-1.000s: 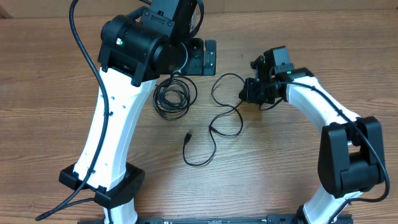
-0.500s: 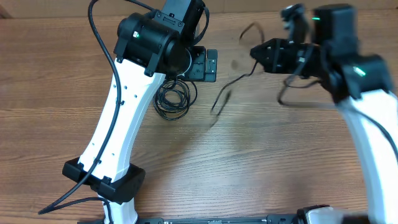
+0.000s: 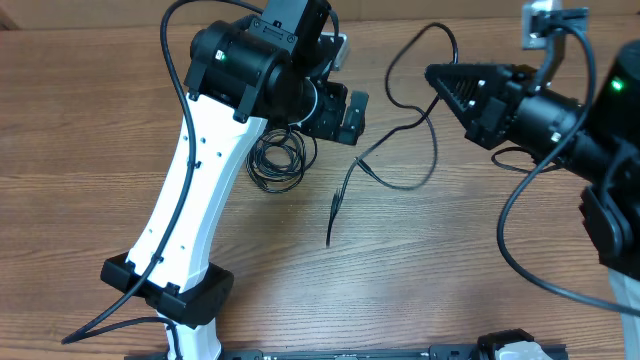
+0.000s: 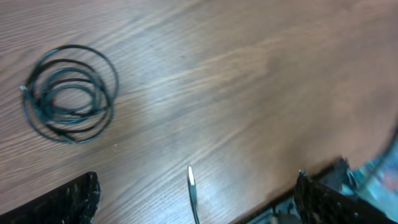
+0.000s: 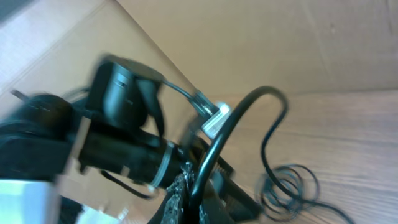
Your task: Untangle cables
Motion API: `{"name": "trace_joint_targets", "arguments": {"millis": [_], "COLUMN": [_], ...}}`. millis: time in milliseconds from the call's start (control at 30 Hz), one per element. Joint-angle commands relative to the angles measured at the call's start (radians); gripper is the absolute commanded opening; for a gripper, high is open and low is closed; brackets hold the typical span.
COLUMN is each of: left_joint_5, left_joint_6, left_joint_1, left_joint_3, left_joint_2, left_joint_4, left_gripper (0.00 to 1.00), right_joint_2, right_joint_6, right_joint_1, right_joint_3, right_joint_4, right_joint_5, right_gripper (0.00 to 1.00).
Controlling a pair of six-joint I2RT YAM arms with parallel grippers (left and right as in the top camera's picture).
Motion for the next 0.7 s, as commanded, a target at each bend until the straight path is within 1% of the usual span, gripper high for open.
{"name": "trace_joint_targets", "arguments": {"millis": [0, 100, 167, 300, 400, 533, 567, 667], "left_joint_5": [0.089, 0.15, 0.19, 0.189, 0.189, 0.189, 0.19, 0.195], "left_joint_6": [0.076, 0.106, 0.132, 0.119, 0.085, -0.012, -0.035, 0.009], "left_joint_1": [-0.003, -0.006, -0.011, -0.017, -0.017, -0.017, -0.017, -0.023], "left_joint_3": [-0.003, -0.01, -0.018, -0.038, -0.055, -0.068, -0.069, -0.069], "left_joint_2": [0.008, 0.008, 0.008, 0.008, 0.008, 0.009, 0.009, 0.009], "left_joint_4": [-0.026, -0.028, -0.027, -0.023, -0.003, 0.035, 0.045, 0.042], "left_gripper": [1.0, 1.0, 1.0, 1.0, 1.0, 1.0, 1.0, 1.0], "right_joint_2": [-0.023, -0.023, -0.023, -0.023, -0.022, -0.02, -0.018, -0.007], "right_joint_6": [0.114, 0.171, 0.193, 0.262, 0.352, 0.399, 0.435, 0.478], "right_joint_1": [-0.005, -0.005, -0.005, -0.005, -0.005, -0.005, -0.005, -0.005], "right_joint_3": [0.008, 0.008, 0.008, 0.008, 0.008, 0.008, 0.008, 0.008], "right_joint_4": [0.047, 0.082, 0.087, 0.069, 0.08, 0.133, 0.134, 0.133], "right_joint_5": [0.023, 0.108, 0.227, 0.412, 0.441, 0.48, 0.512, 0.522], "right_gripper": [0.04, 0.04, 0.04, 0.04, 0.04, 0.04, 0.04, 0.04]}}
